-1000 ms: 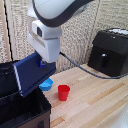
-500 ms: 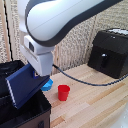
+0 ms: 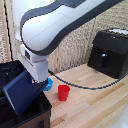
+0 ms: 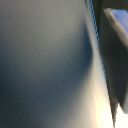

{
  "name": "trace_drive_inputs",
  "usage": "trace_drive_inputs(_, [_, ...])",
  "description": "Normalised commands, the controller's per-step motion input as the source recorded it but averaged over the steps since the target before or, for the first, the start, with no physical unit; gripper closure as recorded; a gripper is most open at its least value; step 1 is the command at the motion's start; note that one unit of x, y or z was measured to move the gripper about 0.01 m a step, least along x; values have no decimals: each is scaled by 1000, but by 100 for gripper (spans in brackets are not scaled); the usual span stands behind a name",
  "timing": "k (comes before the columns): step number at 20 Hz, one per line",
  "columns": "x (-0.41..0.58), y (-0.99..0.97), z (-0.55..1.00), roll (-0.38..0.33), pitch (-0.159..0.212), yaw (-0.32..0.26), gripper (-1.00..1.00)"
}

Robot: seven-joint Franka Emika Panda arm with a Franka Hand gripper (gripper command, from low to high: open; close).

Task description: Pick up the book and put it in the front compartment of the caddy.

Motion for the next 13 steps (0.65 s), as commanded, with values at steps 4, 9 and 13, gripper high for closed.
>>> trace_drive_inputs(4, [78, 201, 19, -57, 76, -5, -100])
trace_drive_inputs(9, [143, -30, 147, -14, 83, -10, -100])
trace_drive_inputs(13, [64, -310, 365, 8, 144, -81, -100])
